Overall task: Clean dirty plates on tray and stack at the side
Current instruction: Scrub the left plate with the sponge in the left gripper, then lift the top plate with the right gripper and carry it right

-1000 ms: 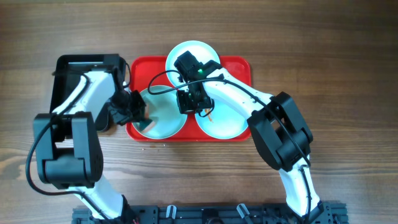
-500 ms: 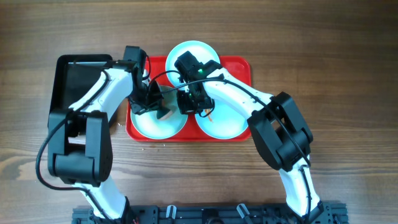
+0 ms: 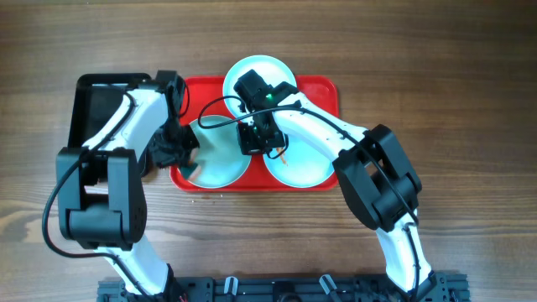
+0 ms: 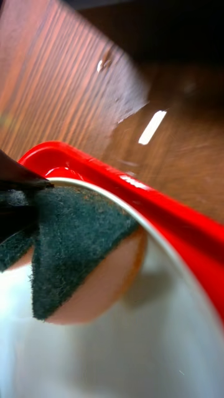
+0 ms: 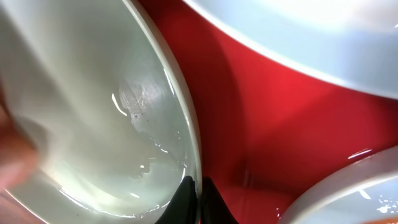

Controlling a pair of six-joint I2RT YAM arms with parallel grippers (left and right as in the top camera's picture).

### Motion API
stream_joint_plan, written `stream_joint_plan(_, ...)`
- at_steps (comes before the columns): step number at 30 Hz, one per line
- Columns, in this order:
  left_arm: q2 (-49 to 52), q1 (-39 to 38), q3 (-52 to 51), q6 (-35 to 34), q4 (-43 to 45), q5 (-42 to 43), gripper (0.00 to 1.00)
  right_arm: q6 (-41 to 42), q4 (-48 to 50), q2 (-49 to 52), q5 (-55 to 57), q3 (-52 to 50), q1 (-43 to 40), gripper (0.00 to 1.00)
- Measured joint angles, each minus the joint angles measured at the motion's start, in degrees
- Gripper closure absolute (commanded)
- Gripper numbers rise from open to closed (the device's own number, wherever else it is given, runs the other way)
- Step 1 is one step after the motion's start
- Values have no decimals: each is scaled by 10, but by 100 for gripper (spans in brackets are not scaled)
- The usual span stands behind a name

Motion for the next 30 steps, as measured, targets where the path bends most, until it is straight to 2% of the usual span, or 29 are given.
stream_joint_plan(4, -27, 4, 62, 0, 14, -15, 96, 0, -2, 0, 4, 0, -1, 96)
stream_joint_plan(8, -93, 6, 71, 0, 16, 40, 96, -15, -10, 0, 11, 12, -1, 96)
stream_joint_plan(12, -116, 6, 72, -2, 5, 80, 96, -42, -70, -19, 63, 59, -2, 96)
stream_joint_plan(18, -117, 6, 72, 4, -12, 87, 96, -63, -117, -94, 223, 99, -2, 96)
stream_joint_plan(26, -116, 6, 72, 16, -14, 88, 96, -95, -135, -98, 433, 99, 4, 96)
stream_joint_plan(30, -116, 6, 72, 16, -14, 86, 96, -102, -134, -98, 551, 99, 53, 96)
